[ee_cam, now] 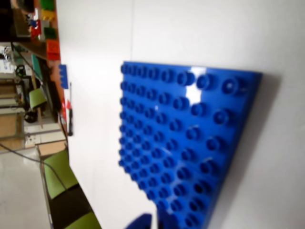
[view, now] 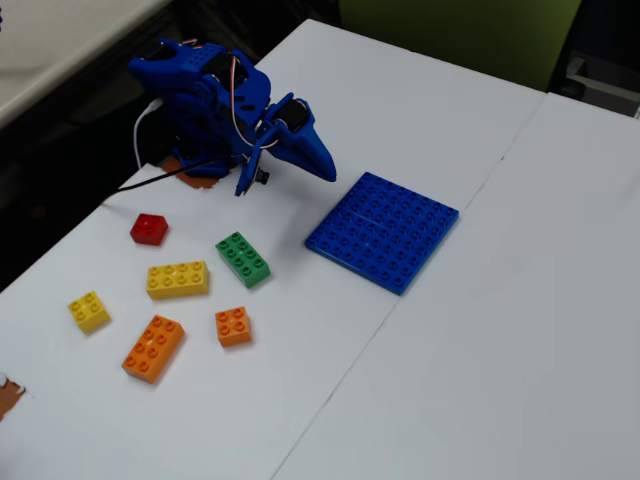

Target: Pick up the 2x2 orange block and go up the 8x8 blue block.

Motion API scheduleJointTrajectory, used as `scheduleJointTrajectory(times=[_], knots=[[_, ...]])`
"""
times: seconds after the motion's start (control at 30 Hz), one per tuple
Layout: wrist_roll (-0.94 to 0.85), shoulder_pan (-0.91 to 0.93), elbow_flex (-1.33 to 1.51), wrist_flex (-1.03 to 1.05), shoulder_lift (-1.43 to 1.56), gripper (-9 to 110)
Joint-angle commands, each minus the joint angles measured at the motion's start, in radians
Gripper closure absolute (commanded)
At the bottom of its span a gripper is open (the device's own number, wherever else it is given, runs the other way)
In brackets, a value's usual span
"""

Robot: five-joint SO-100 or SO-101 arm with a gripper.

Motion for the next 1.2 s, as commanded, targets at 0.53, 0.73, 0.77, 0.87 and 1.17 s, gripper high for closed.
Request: scheduleJointTrajectory(times=[0.53,0.73,0.77,0.87,1.17], knots=[[-0.241,0.069,-0.239,-0.075,-0.173,101],[-0.419,0.132,-0.696,0.091,-0.577,101],[-0.448,0.144,-0.772,0.126,-0.638,101],[-0.566,0.184,-0.966,0.222,-0.807,101],[-1.026,0.383,-1.410,0.469,-1.226,99]])
